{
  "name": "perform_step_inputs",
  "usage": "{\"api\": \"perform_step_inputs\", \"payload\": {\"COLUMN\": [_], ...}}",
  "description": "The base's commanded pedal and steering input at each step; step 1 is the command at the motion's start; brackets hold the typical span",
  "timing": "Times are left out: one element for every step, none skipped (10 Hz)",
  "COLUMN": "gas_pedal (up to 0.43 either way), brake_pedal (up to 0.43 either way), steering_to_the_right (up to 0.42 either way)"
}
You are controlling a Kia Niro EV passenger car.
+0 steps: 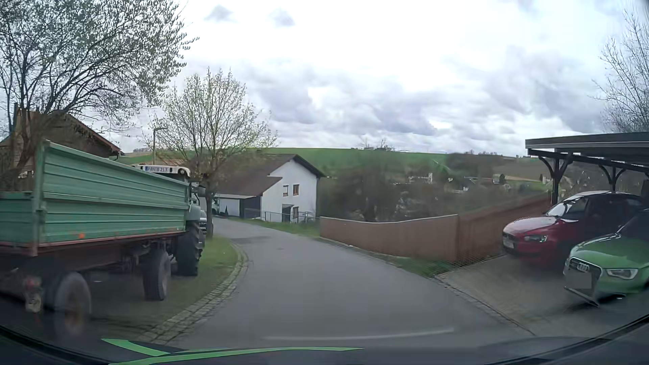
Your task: Follow the waypoints while adhering to traffic rules and regulations
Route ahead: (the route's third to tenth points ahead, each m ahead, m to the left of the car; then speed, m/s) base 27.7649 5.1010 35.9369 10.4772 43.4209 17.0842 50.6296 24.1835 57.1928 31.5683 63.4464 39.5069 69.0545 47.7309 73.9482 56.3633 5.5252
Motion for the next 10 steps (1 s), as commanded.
{"api": "perform_step_inputs", "payload": {"gas_pedal": [0.0, 0.0, 0.0, 0.0, 0.0, 0.0, 0.0, 0.0, 0.0, 0.0], "brake_pedal": [0.152, 0.159, 0.159, 0.165, 0.159, 0.159, 0.159, 0.159, 0.159, 0.165], "steering_to_the_right": [0.006, 0.002, 0.0, -0.001, -0.005, -0.009, -0.01, -0.016, -0.022, -0.028]}}
